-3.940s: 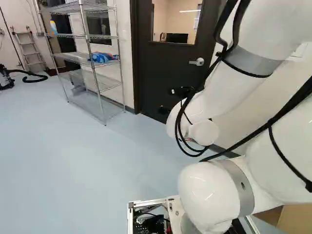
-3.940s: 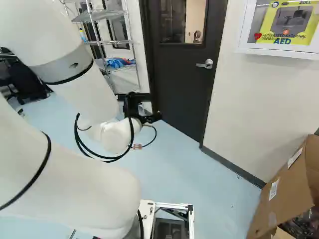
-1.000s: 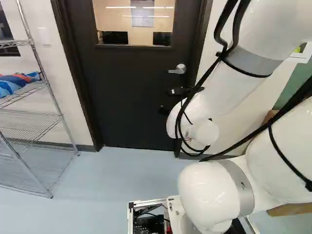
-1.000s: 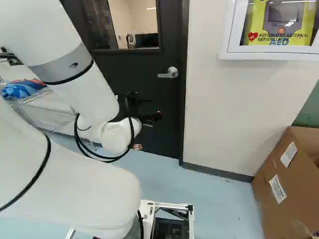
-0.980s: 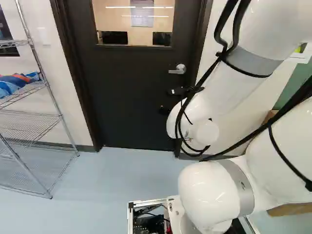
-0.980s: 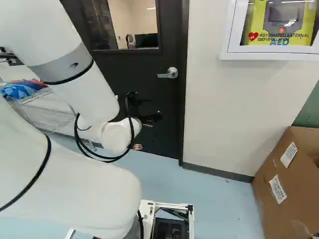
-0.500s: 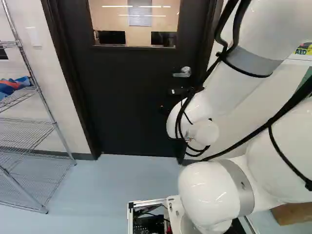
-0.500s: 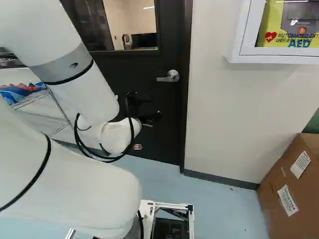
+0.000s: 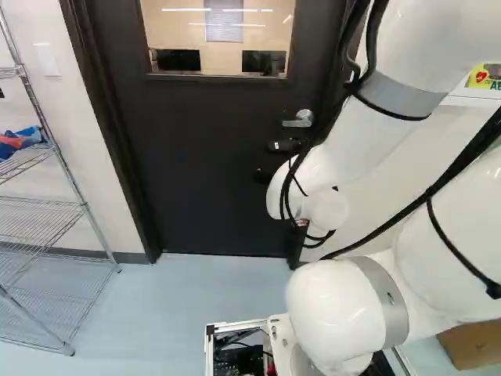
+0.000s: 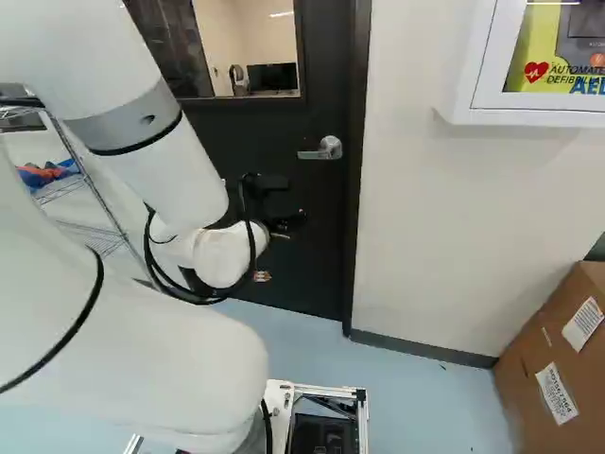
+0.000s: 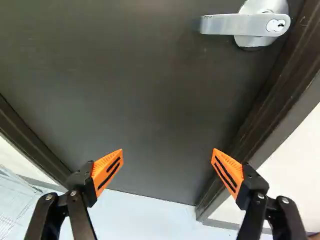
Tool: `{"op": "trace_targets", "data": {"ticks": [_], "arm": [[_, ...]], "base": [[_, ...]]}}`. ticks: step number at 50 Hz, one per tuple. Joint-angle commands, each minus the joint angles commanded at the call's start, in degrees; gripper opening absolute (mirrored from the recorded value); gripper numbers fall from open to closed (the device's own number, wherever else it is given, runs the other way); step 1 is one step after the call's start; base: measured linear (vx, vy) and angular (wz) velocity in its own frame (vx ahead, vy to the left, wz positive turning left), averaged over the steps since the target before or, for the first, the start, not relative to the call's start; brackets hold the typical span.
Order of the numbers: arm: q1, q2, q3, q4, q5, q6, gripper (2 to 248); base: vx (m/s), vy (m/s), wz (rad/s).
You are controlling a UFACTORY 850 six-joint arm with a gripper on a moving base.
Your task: Open the door and move inside
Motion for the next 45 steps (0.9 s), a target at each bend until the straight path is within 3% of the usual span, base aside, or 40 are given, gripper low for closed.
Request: {"op": "trace_targets", "data": {"ticks": [45], "arm": [[-0.03, -3.68, -9.26, 0.00, 0.00, 0.00, 247]], "base": [[0.000, 0.000, 0.000]]}}
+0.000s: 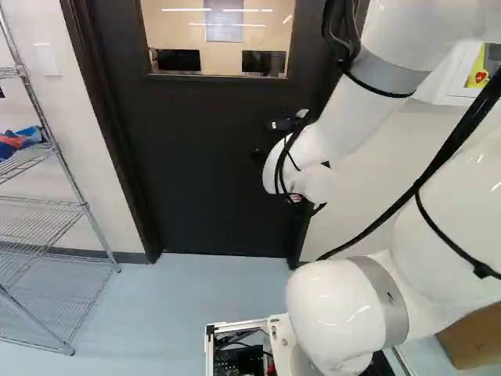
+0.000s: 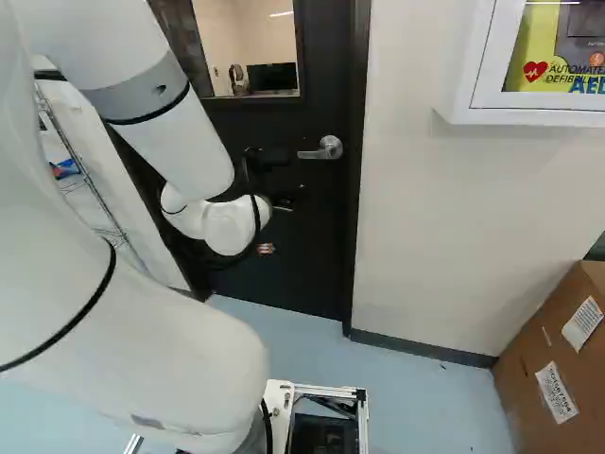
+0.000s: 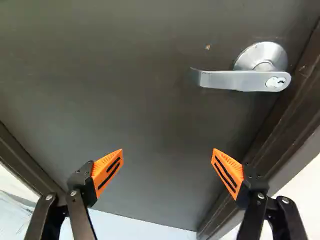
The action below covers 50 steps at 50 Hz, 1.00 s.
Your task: Open the door and move inside
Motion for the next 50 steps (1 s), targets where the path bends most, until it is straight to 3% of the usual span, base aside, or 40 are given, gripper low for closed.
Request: {"op": "trace_targets", "data": {"ticks": [18, 50], "arm": [[-0.01, -0.95, -3.39, 0.00, 0.00, 0.00, 247], [-0.01, 2.34, -4.79, 0.00, 0.00, 0.00, 247]], "base": [[0.000, 0.000, 0.000], [0.000, 0.000, 0.000]]}}
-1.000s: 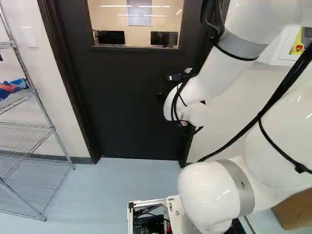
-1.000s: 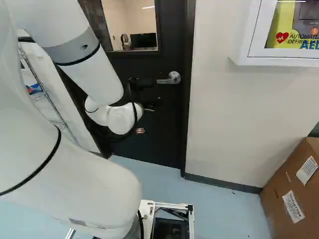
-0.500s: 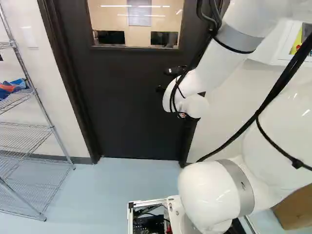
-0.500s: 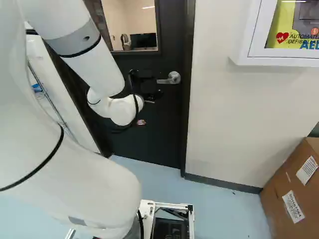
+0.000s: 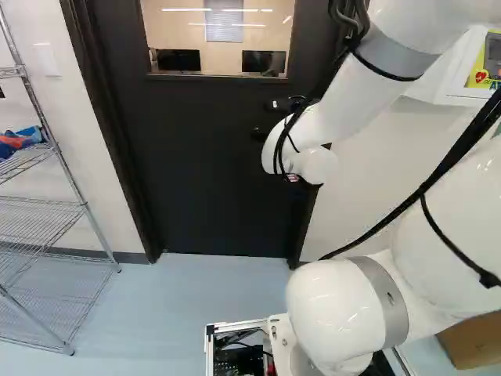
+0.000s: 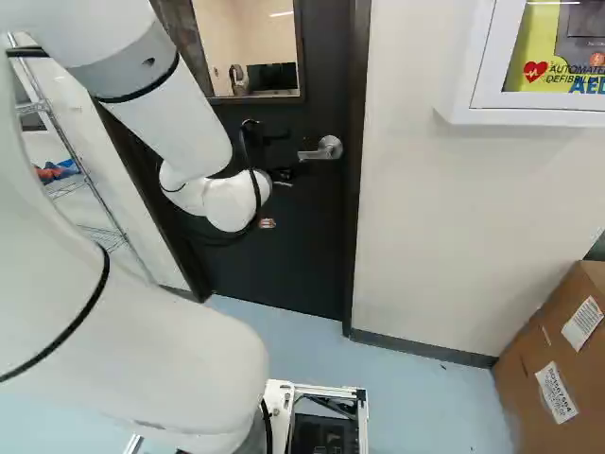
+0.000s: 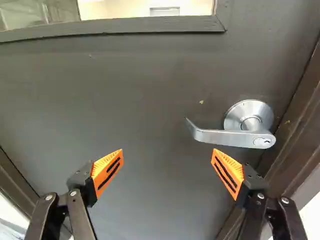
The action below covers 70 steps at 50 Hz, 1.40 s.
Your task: Open the door and move inside
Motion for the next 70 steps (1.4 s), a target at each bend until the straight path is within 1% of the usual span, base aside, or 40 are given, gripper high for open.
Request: {"op": "trace_targets", "data": {"ticks": [33, 56, 70], "arm": [[-0.01, 0.27, -4.06, 0.00, 0.00, 0.00, 247], [-0.03, -2.83, -7.26, 0.00, 0.00, 0.00, 247], [0.38, -4.15, -7.64, 0.00, 0.00, 0.00, 247]], "base": [[0.000, 0.000, 0.000], [0.000, 0.000, 0.000], [0.000, 0.000, 0.000]]}}
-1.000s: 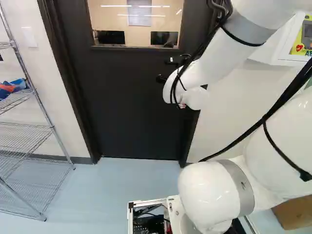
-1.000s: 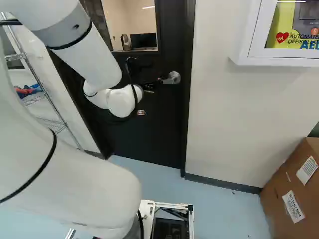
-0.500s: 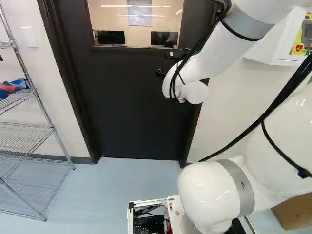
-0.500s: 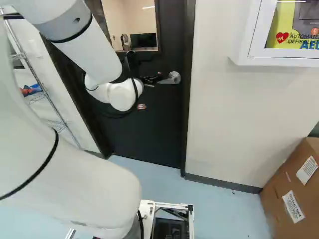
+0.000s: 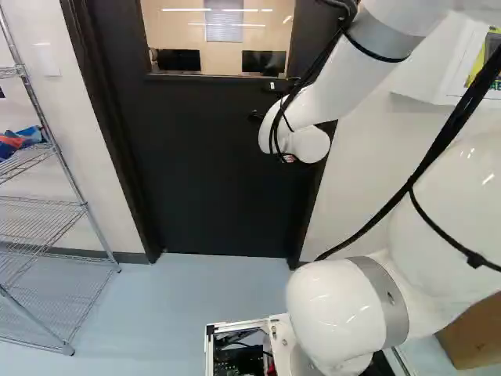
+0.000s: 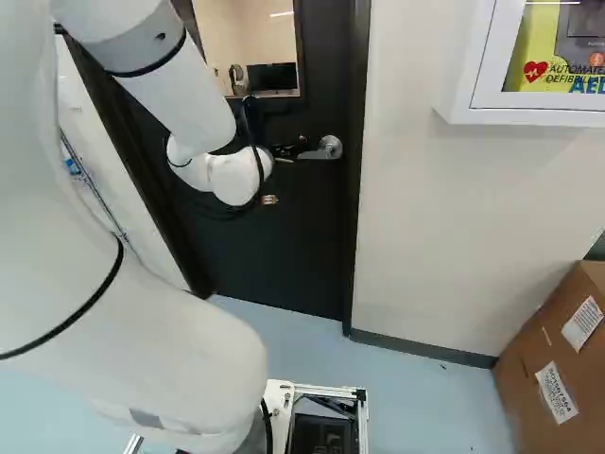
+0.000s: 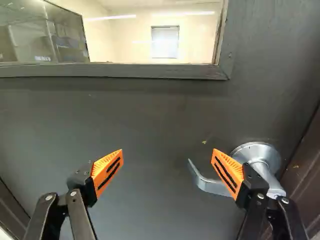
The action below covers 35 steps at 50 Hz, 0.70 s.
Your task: Open the door and move inside
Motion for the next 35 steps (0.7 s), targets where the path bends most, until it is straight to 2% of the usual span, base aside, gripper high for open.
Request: {"op": "trace_targets", "data": {"ticks": [35], "arm": [[0.34, -5.87, -0.99, 0.00, 0.00, 0.00, 247]], "base": [[0.000, 0.000, 0.000]]}}
